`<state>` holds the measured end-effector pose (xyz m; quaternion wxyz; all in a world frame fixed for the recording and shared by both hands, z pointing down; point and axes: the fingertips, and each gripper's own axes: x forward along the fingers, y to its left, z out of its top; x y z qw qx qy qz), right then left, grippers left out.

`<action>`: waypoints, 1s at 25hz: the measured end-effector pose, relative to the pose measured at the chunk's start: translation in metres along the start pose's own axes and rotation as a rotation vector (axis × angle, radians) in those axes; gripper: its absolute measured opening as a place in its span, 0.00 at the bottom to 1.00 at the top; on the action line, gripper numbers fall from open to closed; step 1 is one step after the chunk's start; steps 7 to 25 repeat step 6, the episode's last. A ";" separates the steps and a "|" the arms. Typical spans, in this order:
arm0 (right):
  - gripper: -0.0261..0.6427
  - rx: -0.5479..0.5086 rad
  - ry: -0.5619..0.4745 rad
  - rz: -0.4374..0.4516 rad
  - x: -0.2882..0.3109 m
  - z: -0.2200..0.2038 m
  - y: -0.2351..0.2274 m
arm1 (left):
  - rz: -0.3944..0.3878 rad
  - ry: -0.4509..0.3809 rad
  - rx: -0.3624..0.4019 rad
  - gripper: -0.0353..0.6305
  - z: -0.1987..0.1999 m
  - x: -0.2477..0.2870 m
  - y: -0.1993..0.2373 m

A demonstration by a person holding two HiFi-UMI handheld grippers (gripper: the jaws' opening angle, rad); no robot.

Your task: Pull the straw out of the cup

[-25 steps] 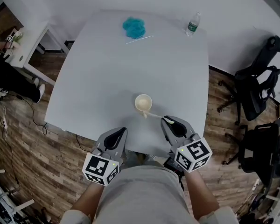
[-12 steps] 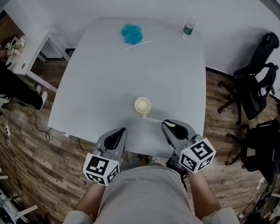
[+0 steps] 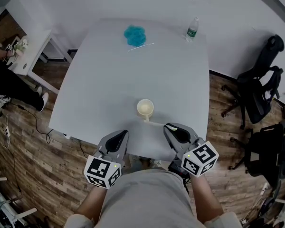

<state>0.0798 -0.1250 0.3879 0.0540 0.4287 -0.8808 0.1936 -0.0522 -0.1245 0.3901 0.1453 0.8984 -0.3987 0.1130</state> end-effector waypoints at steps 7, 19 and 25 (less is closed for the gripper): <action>0.10 -0.015 0.001 0.009 0.003 0.001 -0.001 | 0.000 0.001 -0.002 0.08 -0.003 -0.001 0.000; 0.10 -0.015 0.001 0.009 0.003 0.001 -0.001 | 0.000 0.001 -0.002 0.08 -0.003 -0.001 0.000; 0.10 -0.015 0.001 0.009 0.003 0.001 -0.001 | 0.000 0.001 -0.002 0.08 -0.003 -0.001 0.000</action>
